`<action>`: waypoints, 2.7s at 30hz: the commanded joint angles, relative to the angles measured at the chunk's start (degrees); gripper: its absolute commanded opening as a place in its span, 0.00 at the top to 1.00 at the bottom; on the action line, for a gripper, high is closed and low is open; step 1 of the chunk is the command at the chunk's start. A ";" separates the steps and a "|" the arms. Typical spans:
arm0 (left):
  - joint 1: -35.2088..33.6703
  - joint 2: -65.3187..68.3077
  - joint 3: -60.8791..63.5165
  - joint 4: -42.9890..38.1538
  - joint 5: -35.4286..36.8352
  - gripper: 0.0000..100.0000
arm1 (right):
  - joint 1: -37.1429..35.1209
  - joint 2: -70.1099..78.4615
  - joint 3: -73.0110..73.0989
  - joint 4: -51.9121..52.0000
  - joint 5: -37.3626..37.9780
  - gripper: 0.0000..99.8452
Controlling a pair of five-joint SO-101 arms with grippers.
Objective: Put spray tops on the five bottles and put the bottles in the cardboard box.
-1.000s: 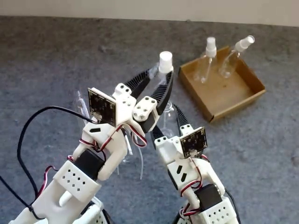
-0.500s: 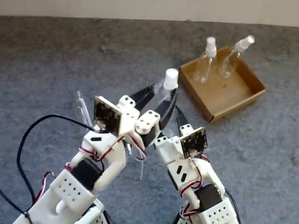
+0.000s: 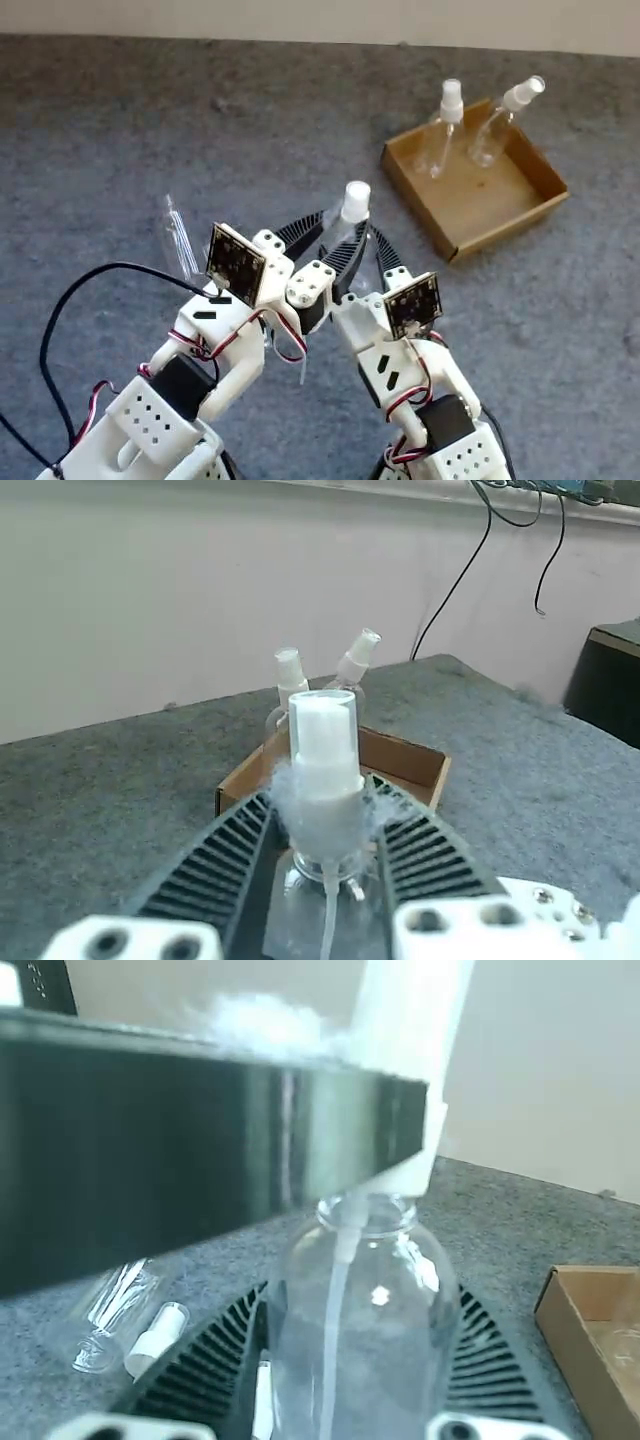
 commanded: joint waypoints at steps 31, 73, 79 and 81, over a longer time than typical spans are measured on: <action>0.13 -1.01 -0.84 0.62 -0.35 0.93 | -0.13 -0.66 6.11 -1.19 0.26 0.83; 0.13 -14.81 -0.13 6.77 -0.44 0.84 | -0.13 -0.66 6.11 -1.19 0.35 0.83; 0.22 -5.58 -2.07 4.57 -4.04 0.84 | -0.13 -0.66 6.11 -1.19 0.35 0.83; 0.31 -1.89 -3.74 2.81 -3.08 0.84 | -0.13 -0.66 6.11 -1.19 0.35 0.83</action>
